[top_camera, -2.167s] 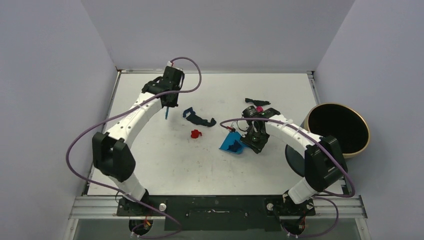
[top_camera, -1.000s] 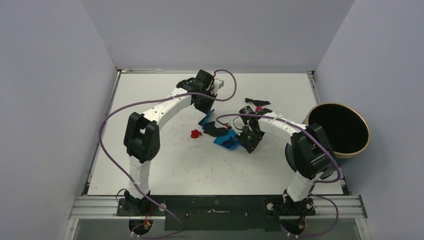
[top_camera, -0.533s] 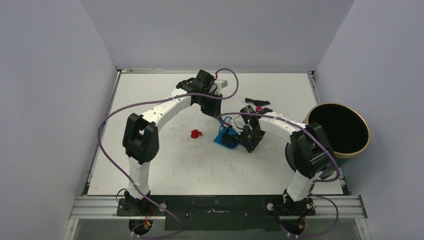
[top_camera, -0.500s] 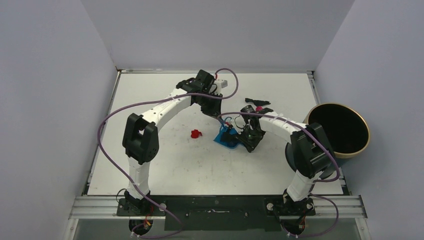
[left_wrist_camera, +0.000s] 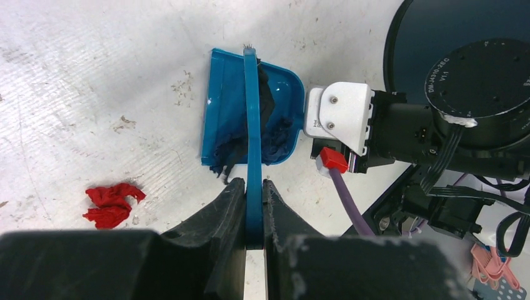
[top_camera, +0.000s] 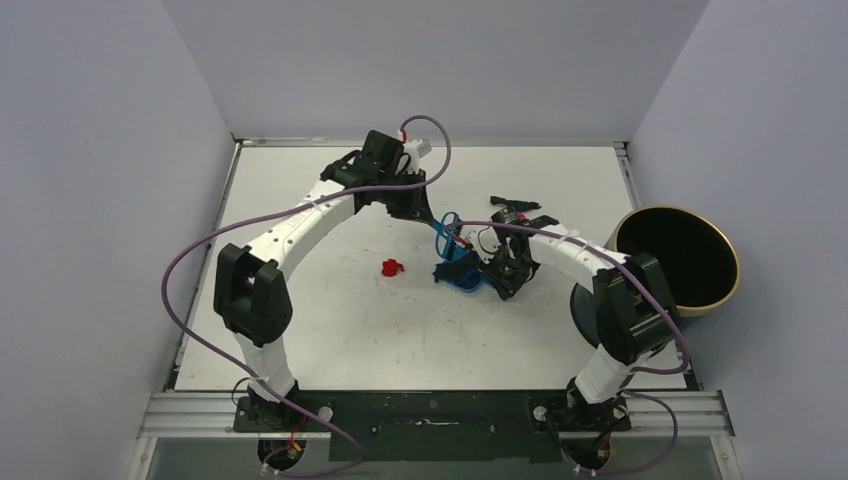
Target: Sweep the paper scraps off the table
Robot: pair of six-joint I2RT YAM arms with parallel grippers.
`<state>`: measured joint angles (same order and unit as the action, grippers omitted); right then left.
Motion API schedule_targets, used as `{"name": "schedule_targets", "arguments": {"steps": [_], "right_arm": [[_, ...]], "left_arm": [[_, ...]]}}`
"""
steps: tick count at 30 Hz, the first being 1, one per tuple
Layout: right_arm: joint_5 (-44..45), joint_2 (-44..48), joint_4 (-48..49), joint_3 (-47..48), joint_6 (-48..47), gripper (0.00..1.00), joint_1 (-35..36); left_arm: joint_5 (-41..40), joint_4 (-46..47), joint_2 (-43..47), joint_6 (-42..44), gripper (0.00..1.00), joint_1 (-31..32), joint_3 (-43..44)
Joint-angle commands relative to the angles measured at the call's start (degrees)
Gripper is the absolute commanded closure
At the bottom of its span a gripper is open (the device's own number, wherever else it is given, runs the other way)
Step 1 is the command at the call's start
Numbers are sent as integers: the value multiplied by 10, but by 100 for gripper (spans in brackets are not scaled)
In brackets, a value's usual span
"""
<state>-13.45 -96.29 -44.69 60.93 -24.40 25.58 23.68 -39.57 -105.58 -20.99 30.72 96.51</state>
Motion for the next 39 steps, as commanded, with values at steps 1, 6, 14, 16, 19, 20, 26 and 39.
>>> {"name": "schedule_targets", "arguments": {"steps": [1,6,14,16,19,20,26,39], "right_arm": [[-11,42,7,1,0,95,1],[-14,43,-3,-1,-4,95,1],[-5,56,-35,1,-8,95,20],[-5,61,-43,2,-5,95,26],[-3,63,-53,5,-4,95,35],[-3,63,-56,4,-4,95,38],[4,44,-60,-1,-9,95,52],[-13,-16,-57,24,-5,95,67]], "left_arm": [[-16,42,43,-11,98,-11,-9],[-87,21,75,6,98,-12,-17],[-289,-97,113,88,99,-12,-17],[-324,-116,117,104,98,-12,-24],[-372,-140,113,120,99,-11,-33],[-381,-147,109,124,99,-12,-36],[-372,-153,72,128,99,-12,-55],[-89,-77,50,66,99,2,-70]]}}
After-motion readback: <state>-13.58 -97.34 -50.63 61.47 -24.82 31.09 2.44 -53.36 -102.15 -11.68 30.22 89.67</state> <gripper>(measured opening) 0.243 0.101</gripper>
